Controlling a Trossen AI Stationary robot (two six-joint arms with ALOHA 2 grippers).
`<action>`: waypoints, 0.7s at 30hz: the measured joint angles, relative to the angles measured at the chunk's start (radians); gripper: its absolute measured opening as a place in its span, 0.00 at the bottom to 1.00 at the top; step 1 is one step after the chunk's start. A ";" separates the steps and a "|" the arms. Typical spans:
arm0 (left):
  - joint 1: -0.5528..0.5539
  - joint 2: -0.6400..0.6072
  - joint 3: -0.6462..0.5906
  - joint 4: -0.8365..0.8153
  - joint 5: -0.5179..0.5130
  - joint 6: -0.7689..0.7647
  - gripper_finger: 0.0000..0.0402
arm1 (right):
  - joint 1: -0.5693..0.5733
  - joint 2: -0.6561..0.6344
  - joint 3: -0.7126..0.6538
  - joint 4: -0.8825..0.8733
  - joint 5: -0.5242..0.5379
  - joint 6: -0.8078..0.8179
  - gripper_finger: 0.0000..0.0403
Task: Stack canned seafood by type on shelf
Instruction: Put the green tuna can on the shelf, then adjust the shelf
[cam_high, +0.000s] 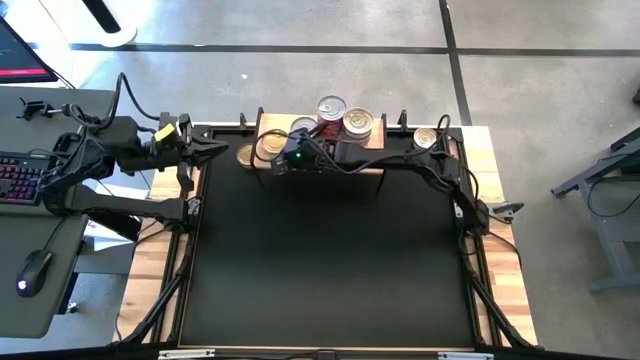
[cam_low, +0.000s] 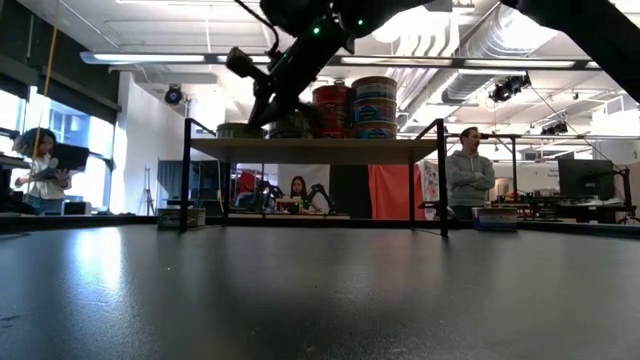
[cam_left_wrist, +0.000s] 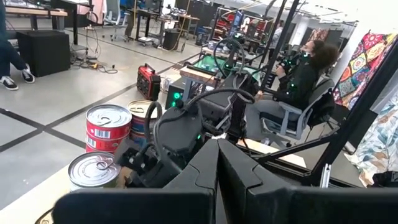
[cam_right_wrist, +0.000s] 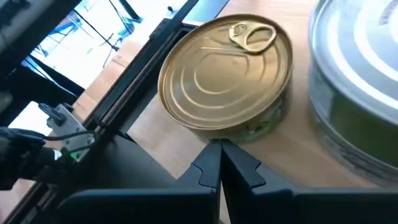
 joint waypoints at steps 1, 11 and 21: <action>0.000 0.000 0.000 0.000 0.000 0.000 0.00 | 0.000 0.007 0.000 0.012 -0.001 0.003 0.00; 0.000 -0.002 0.000 -0.004 0.002 0.000 0.00 | 0.030 -0.087 0.000 -0.123 -0.139 -0.069 0.00; 0.000 -0.002 0.000 -0.036 0.004 0.027 0.00 | 0.128 -0.260 0.001 -0.523 -0.054 -0.015 0.00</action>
